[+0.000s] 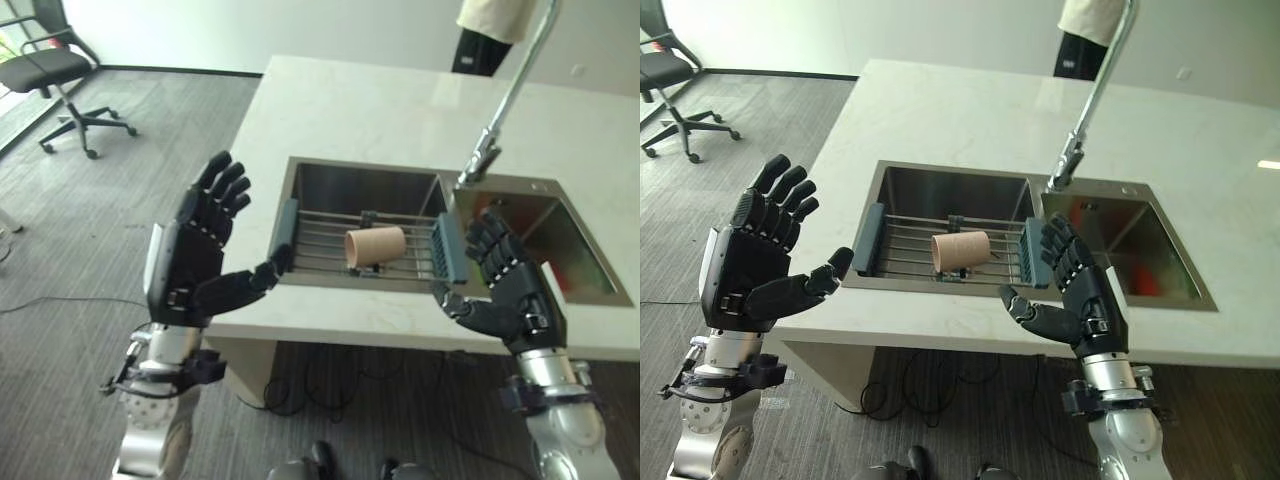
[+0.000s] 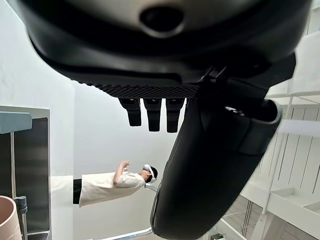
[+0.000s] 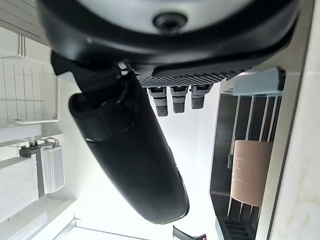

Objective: Place the dishes in the dishwasher.

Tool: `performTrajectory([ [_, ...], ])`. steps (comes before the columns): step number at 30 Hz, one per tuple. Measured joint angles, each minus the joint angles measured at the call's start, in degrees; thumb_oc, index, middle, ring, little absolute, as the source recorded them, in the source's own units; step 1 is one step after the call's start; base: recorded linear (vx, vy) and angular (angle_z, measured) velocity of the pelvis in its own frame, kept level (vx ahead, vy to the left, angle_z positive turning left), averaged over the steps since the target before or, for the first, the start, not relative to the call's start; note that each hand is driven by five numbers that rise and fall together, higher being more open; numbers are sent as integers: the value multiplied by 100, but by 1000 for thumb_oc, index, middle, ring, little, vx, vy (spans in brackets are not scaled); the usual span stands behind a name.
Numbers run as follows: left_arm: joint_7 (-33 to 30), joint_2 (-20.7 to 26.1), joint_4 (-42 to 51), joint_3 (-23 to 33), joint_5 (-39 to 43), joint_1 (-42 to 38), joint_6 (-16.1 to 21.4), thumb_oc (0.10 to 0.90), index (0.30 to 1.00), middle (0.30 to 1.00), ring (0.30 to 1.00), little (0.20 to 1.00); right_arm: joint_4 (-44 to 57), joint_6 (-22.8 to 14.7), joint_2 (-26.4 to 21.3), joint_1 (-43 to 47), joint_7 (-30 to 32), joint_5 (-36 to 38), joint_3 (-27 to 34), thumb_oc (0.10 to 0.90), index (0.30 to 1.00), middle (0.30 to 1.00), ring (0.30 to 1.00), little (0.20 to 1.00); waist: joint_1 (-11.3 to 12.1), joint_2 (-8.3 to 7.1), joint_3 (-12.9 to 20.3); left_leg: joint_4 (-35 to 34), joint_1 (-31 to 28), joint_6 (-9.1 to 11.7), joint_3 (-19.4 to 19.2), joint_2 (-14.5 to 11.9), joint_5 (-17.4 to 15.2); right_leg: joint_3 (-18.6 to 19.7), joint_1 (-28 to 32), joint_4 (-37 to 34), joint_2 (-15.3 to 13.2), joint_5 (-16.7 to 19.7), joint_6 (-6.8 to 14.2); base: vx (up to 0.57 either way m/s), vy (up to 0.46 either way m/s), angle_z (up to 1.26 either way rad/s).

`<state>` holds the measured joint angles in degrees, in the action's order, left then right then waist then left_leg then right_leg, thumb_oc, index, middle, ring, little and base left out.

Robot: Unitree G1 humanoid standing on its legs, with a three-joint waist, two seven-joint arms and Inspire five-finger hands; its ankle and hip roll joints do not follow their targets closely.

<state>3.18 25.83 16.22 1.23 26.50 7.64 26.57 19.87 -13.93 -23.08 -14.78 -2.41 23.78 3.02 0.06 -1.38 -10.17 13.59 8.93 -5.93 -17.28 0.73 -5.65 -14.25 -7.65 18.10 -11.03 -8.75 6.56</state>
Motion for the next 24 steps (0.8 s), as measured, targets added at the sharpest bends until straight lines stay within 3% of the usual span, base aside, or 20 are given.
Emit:
performTrajectory([
  [1,-5,-23,-13,3,-2,-20,-1,800,900,900,900,900,0,2,7,81,-27,3,-18,800,900,900,900,900,-2,-7,-25,-28,44,181,-50,7,-17,1,-278,157,-183,19,25,289,-350,-44],
  [2,-4,-34,-55,38,-13,-34,4,800,900,900,900,900,-8,12,75,183,-38,4,-87,800,900,900,900,900,13,-118,-31,126,116,478,-71,92,-106,66,-567,225,-434,102,135,335,-390,-65],
  [3,-35,-43,-124,57,-31,-105,-142,800,900,900,900,900,66,41,62,341,-103,-13,-255,800,900,900,900,900,21,-185,-189,1293,279,126,394,3,-828,414,-1006,320,-878,247,439,338,-400,-42],
  [5,24,-30,-116,-28,-41,-50,-278,800,900,900,900,900,58,106,76,232,-132,-15,-352,800,900,900,900,900,-92,-190,-188,1281,299,149,575,-83,-831,587,-1064,273,-742,315,363,100,-123,14],
  [7,91,6,-71,-98,-39,1,-287,800,900,900,900,900,54,108,73,169,-128,-14,-334,800,900,900,900,900,-131,-291,-164,1215,279,235,674,-74,-736,633,-937,68,-593,439,299,0,0,40],
  [9,133,3,11,-141,-41,66,-340,800,900,900,900,900,7,109,75,183,-121,-14,-284,800,900,900,900,900,-134,-282,-169,1187,246,393,830,-90,-701,624,-876,-45,-499,1090,138,469,-548,21],
  [10,135,-115,14,-225,-11,95,-339,800,900,900,900,900,-190,62,48,165,-125,-35,-286,800,900,900,900,900,-133,-225,-148,1062,195,659,901,-189,-758,650,-934,129,-459,1033,159,556,-658,10],
  [11,75,-414,-43,-261,68,84,-393,800,900,900,900,900,-602,59,-48,208,-131,-81,-267,800,900,900,900,900,-152,-333,-65,732,-42,787,847,-184,-636,644,-1073,769,-488,611,257,298,-398,-27],
  [12,75,-496,347,-372,246,376,-457,800,900,900,900,900,-410,376,-299,-152,-62,-112,-119,800,900,900,900,900,1,-300,-15,662,-252,855,760,-504,-573,336,-925,873,-185,251,-312,300,-398,-20],
  [13,128,-360,383,-332,250,412,-462,800,900,900,900,900,-401,374,-281,-149,-56,-114,-120,800,900,900,900,900,-50,-253,-4,416,-396,1006,760,-632,-421,218,-789,802,-8,213,-387,312,-432,-24],
  [14,140,-188,444,-315,251,323,-456,800,900,900,900,900,-394,368,-302,-67,-18,-112,-107,800,900,900,900,900,-161,-255,8,46,-651,1141,793,-719,-46,107,-676,760,112,89,-568,170,-218,4],
  [16,202,-221,444,-338,246,166,-455,800,900,900,900,900,-391,370,-371,91,-11,-113,-95,800,900,900,900,900,-148,-268,3,171,-599,1178,867,-731,243,82,-679,834,152,-22,-721,127,-75,3],
  [18,358,-250,394,-349,237,163,-421,800,900,900,900,900,-390,375,-364,155,-14,-113,-93,800,900,900,900,900,-141,-261,-2,685,-287,1106,1009,-709,126,78,-495,702,128,-67,-795,108,120,2],
  [20,608,-227,399,-322,264,188,-352,800,900,900,900,900,-391,359,-310,143,-23,-122,37,800,900,900,900,900,-202,-67,59,197,-186,1097,817,-603,-15,-51,-315,449,236,-84,-773,68,230,14],
  [21,825,-213,398,-245,273,168,-319,800,900,900,900,900,-411,376,-312,218,-24,-130,118,800,900,900,900,900,-160,245,68,212,35,1012,926,-751,-45,-156,-296,402,505,-46,-820,49,198,3],
  [22,892,-205,341,-243,223,168,-319,800,900,900,900,900,-407,404,-360,230,-37,-229,42,800,900,900,900,900,-166,345,123,217,-15,978,1155,-712,-65,-159,-308,426,577,-70,-839,54,213,-8],
  [24,898,-183,348,-178,-13,127,-329,800,900,900,900,900,-401,409,-386,200,-83,-289,98,800,900,900,900,900,-196,366,147,229,10,975,1093,-687,-27,-148,-369,437,515,-46,-801,43,130,-1],
])
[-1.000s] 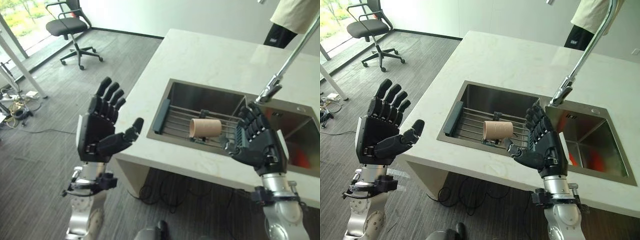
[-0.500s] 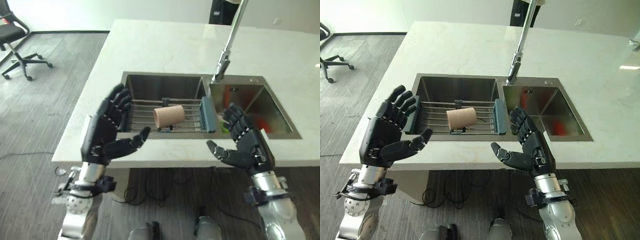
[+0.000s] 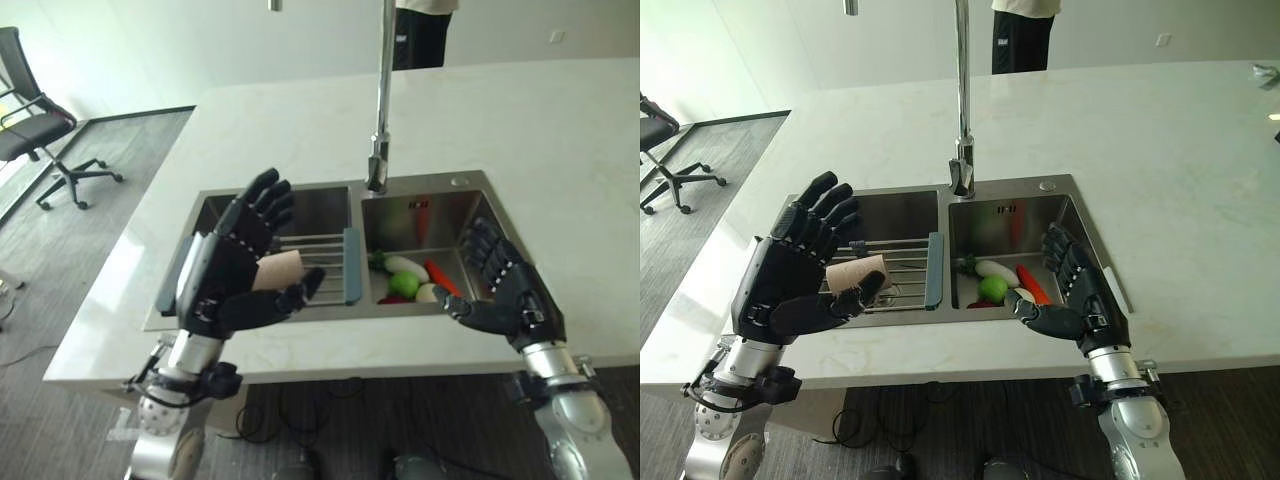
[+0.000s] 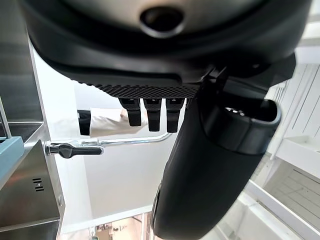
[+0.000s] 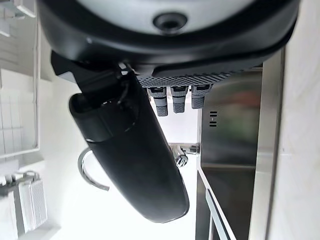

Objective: Place the dishes in the dishwasher.

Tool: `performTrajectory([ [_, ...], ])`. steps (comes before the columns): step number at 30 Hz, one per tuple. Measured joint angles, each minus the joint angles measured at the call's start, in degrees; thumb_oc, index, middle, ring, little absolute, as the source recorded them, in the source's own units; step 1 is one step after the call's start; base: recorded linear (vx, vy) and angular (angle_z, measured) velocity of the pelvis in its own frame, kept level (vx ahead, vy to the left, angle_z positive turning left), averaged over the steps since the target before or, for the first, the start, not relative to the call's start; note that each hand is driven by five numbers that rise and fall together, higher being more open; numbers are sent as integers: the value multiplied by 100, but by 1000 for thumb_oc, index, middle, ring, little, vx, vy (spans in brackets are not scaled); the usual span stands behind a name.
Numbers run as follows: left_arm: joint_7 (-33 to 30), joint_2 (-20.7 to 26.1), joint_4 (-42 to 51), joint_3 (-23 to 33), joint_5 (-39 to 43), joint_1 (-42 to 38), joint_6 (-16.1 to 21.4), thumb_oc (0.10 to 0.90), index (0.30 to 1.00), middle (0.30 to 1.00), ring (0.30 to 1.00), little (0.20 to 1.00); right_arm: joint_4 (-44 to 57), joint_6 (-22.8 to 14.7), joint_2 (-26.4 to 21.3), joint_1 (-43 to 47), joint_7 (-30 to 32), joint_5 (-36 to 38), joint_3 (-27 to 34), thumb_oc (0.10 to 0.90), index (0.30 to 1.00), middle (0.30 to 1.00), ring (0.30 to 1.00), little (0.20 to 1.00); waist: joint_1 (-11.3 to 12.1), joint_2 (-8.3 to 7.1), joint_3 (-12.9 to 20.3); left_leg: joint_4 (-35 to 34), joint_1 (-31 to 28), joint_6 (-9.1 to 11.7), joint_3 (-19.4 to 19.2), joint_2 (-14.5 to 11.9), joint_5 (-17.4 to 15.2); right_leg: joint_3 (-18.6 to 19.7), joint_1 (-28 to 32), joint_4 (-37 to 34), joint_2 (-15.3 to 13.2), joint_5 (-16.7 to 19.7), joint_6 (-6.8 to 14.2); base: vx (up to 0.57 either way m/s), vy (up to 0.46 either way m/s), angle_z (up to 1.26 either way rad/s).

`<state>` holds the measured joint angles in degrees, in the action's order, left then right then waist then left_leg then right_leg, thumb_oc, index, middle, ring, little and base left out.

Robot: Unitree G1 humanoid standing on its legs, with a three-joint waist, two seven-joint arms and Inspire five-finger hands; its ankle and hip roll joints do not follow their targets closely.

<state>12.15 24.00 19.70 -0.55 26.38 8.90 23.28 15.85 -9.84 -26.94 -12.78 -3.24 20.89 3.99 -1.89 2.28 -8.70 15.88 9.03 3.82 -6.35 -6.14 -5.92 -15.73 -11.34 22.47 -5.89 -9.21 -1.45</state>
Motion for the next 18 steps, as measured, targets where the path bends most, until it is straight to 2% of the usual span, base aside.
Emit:
performTrajectory([
  [3,115,153,10,328,-168,56,-44,800,900,900,900,900,0,29,34,-79,-54,-3,172,800,900,900,900,900,28,-21,8,-24,-9,-120,-171,78,86,70,-18,59,-121,5,107,24,98,1],
  [8,83,527,10,932,-484,140,-215,800,900,900,900,900,188,56,158,-60,-191,-24,237,800,900,900,900,900,78,-37,32,-90,-12,-319,-242,338,120,112,-11,-8,-377,120,329,-23,97,6],
  [10,63,790,-23,941,-508,132,-407,800,900,900,900,900,190,87,157,30,-198,-35,232,800,900,900,900,900,133,-37,37,-80,-2,-384,-245,397,123,107,9,-42,-437,180,345,-46,80,5],
  [14,69,945,-190,969,-882,133,-743,800,900,900,900,900,191,175,134,75,-200,-47,229,800,900,900,900,900,210,-13,53,-62,-4,-427,-251,438,100,93,66,-128,-470,221,400,-30,73,2],
  [18,68,1514,-562,954,-1150,26,-1090,800,900,900,900,900,190,233,-17,324,-194,-49,216,800,900,900,900,900,191,-4,60,-46,-9,-434,-266,434,96,94,83,-166,-468,257,401,-18,62,-2],
])
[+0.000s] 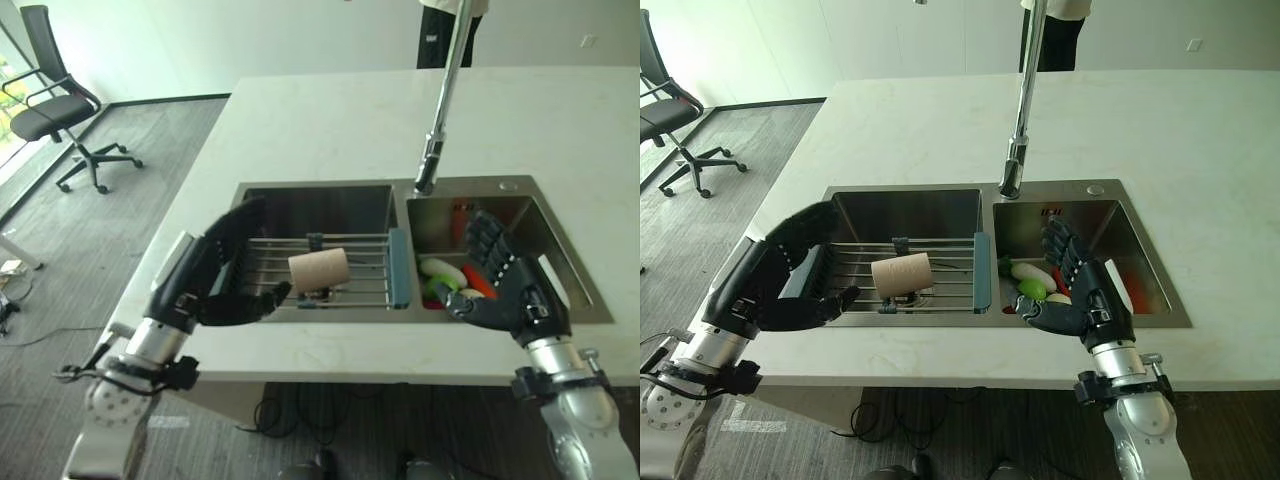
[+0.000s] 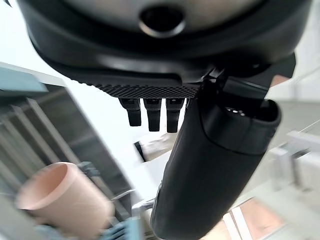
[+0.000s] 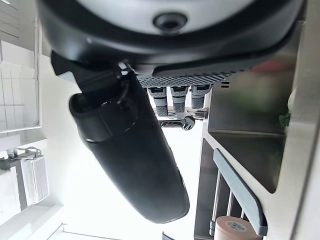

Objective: Place the dishes in the dishwasher.

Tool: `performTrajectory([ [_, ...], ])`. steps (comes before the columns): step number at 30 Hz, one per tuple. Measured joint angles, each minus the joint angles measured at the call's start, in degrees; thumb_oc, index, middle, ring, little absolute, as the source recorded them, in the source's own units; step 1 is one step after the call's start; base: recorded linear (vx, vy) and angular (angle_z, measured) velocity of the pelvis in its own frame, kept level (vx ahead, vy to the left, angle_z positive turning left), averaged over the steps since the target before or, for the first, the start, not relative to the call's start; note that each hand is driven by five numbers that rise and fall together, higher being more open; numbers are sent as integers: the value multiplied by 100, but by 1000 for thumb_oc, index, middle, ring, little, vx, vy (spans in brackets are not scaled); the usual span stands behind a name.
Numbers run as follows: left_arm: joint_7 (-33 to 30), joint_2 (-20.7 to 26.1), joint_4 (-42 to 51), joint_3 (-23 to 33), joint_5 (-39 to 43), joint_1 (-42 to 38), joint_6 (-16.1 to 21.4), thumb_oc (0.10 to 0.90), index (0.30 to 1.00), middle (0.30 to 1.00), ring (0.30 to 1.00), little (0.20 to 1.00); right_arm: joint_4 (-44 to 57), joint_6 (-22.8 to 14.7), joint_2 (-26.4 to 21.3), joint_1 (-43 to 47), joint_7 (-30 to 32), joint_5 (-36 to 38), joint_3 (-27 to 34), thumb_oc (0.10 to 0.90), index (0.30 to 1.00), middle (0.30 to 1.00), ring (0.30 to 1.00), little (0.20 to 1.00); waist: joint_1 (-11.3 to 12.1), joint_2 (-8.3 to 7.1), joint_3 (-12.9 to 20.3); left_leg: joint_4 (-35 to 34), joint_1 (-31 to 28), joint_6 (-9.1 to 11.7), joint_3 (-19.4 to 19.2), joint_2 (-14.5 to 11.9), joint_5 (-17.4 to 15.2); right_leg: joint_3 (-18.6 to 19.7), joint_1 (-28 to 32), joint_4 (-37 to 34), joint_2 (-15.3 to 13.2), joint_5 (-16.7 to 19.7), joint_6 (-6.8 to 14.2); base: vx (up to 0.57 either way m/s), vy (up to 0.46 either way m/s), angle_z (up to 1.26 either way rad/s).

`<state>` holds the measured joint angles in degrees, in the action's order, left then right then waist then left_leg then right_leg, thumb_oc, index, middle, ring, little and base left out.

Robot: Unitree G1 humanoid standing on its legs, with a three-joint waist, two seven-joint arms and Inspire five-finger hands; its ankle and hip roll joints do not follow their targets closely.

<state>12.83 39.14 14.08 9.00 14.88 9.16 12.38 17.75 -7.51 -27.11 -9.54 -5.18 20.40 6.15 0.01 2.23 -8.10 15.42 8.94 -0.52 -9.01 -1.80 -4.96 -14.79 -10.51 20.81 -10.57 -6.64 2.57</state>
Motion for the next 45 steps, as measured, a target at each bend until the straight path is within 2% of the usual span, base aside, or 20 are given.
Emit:
performTrajectory([
  [3,-11,126,-295,-24,-1,-278,-210,800,900,900,900,900,-2,18,-65,200,16,-3,-63,800,900,900,900,900,-24,19,32,23,-8,-3,-10,-6,-16,11,1,-1,4,0,-1,-8,62,-2],
  [5,-2,272,-511,-312,-22,-646,-428,800,900,900,900,900,-68,56,-101,363,51,-17,-279,800,900,900,900,900,-30,62,113,25,-9,-2,-26,-14,-17,26,1,-1,10,14,2,2,49,-4],
  [9,-1,377,-711,-725,-61,-1064,-626,800,900,900,900,900,-61,67,-304,379,-54,-17,-488,800,900,900,900,900,-306,113,212,18,-30,3,-88,-24,-24,98,-15,-30,30,24,52,3,47,-9],
  [12,-117,425,-1182,-1136,-213,-1513,-757,800,900,900,900,900,-97,119,-318,404,-95,-18,-539,800,900,900,900,900,-379,120,273,-38,-120,13,-216,-46,-33,248,-48,-41,71,40,51,0,24,-24],
  [17,-140,434,-1309,-1215,-230,-1560,-913,800,900,900,900,900,-280,167,-476,402,-204,-18,-535,800,900,900,900,900,-519,104,286,-58,-160,0,-371,-123,-8,399,-94,-73,178,89,25,-6,0,-20],
  [24,-241,508,-2330,-1575,-1080,-1949,-1227,800,900,900,900,900,-296,197,-551,498,-408,-20,-537,800,900,900,900,900,-648,106,297,-85,-255,36,-498,-198,-35,506,-108,-90,251,91,21,-1,-3,-10],
  [30,-240,592,-2875,-1613,-1394,-2112,-1250,800,900,900,900,900,-297,295,-653,508,-506,-20,-538,800,900,900,900,900,-681,118,305,-147,-318,39,-615,-207,-35,604,-111,-89,282,88,14,15,10,-9],
  [36,-235,925,-3331,-1757,-1607,-2339,-1271,800,900,900,900,900,-521,397,-713,556,-626,-33,-543,800,900,900,900,900,-773,119,306,-180,-381,39,-661,-206,-33,645,-94,-128,299,95,8,11,9,-4],
  [37,-236,925,-3386,-1794,-1635,-2382,-1273,800,900,900,900,900,-535,422,-719,555,-658,-237,-544,800,900,900,900,900,-773,119,306,-200,-403,42,-667,-207,-33,655,-88,-143,308,92,11,16,18,-5],
  [45,-235,923,-3382,-1833,-1803,-2388,-1273,800,900,900,900,900,-535,433,-786,557,-756,-241,-543,800,900,900,900,900,-783,119,306,-226,-418,44,-679,-211,-32,669,-85,-166,326,96,7,1,1,0],
])
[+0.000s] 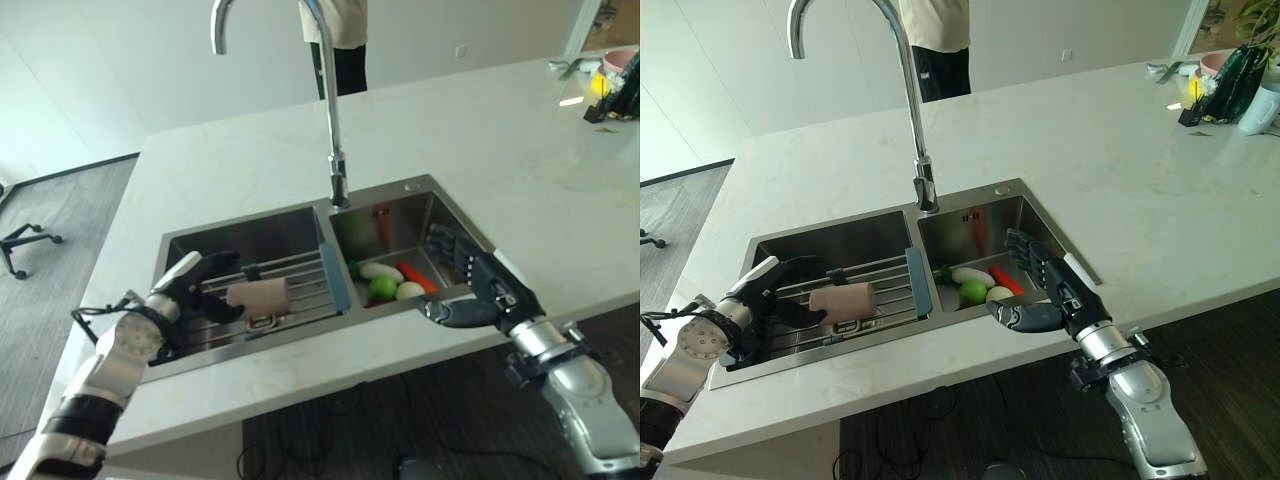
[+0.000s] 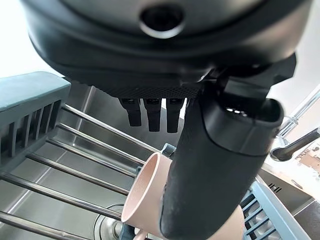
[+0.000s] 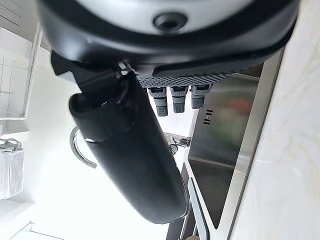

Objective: Place the dishes in the dishwasher.

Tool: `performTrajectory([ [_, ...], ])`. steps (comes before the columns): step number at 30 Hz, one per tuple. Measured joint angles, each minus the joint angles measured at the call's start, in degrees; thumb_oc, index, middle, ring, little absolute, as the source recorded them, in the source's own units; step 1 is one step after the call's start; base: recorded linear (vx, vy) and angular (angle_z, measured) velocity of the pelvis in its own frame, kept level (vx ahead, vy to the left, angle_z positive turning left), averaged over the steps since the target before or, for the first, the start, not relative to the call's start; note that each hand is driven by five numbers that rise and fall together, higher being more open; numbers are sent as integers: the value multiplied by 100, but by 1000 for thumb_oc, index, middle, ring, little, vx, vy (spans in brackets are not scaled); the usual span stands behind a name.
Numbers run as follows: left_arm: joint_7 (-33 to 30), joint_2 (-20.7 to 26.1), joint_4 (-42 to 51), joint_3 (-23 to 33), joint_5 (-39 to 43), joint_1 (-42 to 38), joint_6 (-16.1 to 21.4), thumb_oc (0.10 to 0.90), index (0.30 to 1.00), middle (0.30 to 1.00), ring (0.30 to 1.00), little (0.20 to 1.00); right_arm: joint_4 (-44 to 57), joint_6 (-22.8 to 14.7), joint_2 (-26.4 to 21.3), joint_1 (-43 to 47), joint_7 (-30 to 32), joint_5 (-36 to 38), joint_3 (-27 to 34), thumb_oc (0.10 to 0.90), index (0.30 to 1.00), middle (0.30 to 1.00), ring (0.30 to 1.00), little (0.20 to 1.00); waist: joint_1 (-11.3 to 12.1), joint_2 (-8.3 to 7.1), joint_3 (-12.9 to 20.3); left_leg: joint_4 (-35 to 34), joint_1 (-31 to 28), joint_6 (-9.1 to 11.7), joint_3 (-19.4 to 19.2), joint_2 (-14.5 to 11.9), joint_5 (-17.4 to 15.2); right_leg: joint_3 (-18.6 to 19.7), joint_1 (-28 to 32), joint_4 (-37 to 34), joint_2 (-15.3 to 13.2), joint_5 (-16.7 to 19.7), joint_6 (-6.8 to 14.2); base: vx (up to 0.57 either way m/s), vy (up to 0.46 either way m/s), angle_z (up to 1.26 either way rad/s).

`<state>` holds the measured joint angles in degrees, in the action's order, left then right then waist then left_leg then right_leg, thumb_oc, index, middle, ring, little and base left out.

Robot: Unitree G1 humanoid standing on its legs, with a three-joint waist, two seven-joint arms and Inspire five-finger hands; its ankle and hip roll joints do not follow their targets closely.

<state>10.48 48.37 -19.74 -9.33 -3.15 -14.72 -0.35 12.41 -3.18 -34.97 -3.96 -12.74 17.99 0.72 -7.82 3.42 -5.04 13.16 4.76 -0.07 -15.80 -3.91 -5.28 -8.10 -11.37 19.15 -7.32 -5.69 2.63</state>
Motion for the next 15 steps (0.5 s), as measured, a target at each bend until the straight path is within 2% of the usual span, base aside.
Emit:
performTrajectory([
  [7,118,-13,0,-14,-48,-6,0,800,900,900,900,900,0,77,-12,0,-193,-29,0,800,900,900,900,900,-7,0,0,-35,-54,0,-86,-10,0,48,10,-41,23,34,6,-3,-2,-5],
  [15,410,-12,255,-385,-284,-11,114,800,900,900,900,900,0,115,-38,0,-229,-219,4,800,900,900,900,900,-14,0,0,-58,-97,4,-109,-12,-7,109,43,-74,38,40,14,-2,-1,-2],
])
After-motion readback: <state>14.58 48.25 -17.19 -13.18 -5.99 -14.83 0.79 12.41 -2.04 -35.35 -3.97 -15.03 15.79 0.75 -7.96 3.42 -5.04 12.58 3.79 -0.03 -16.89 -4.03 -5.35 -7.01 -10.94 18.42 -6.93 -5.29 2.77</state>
